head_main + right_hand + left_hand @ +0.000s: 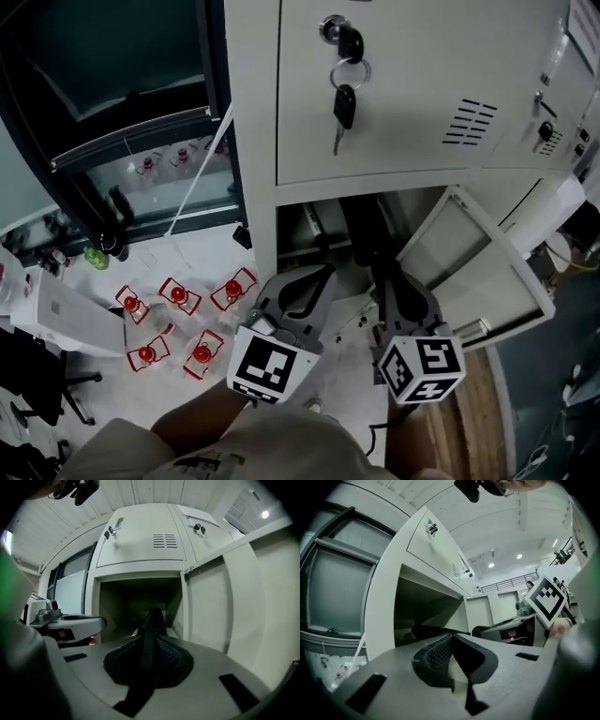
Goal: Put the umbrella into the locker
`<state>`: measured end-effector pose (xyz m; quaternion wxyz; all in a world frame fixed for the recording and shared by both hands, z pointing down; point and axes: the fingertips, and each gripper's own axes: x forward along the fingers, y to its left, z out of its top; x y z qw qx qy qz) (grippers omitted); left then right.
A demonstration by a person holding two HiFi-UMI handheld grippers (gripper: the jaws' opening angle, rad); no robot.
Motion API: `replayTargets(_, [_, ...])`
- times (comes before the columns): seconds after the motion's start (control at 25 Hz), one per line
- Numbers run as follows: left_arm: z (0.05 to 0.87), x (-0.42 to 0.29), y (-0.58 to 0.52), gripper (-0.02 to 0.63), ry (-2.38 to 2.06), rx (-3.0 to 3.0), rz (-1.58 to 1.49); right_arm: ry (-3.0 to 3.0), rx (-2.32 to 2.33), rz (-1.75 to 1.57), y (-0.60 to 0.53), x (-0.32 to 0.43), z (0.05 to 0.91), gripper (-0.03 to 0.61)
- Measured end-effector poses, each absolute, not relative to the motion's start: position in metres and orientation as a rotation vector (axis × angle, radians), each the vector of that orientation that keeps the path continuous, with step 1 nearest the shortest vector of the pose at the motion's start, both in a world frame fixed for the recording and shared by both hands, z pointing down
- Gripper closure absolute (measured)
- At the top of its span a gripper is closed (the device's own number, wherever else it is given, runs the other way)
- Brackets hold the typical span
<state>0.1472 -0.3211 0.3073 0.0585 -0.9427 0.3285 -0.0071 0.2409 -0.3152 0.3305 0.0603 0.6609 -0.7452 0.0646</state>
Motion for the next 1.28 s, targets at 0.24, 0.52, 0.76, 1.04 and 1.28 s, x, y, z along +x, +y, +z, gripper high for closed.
replayTargets(0.24, [0.316, 0.155, -0.331, 0.605, 1.073, -2.843, -0.067, -2.267, 1.951, 0.211, -0.33, 0.248, 0.341, 0.555])
replayTargets(0.52, [0.324, 0.162, -0.338, 0.606, 1.115, -2.851, -0.094, -2.251, 1.923, 0.219, -0.344, 0.254, 0.351, 0.554])
replayTargets(0.76, [0.329, 0.164, -0.342, 0.606, 1.136, -2.854, -0.101, -2.251, 1.905, 0.21, -0.355, 0.253, 0.352, 0.554])
replayTargets(1.04, [0.332, 0.16, -0.345, 0.605, 1.164, -2.855, -0.097, -2.253, 1.893, 0.197, -0.372, 0.251, 0.353, 0.554])
replayTargets(1.28, [0.331, 0.153, -0.349, 0.606, 1.184, -2.848, -0.092, -2.259, 1.889, 0.193, -0.391, 0.245, 0.352, 0.552])
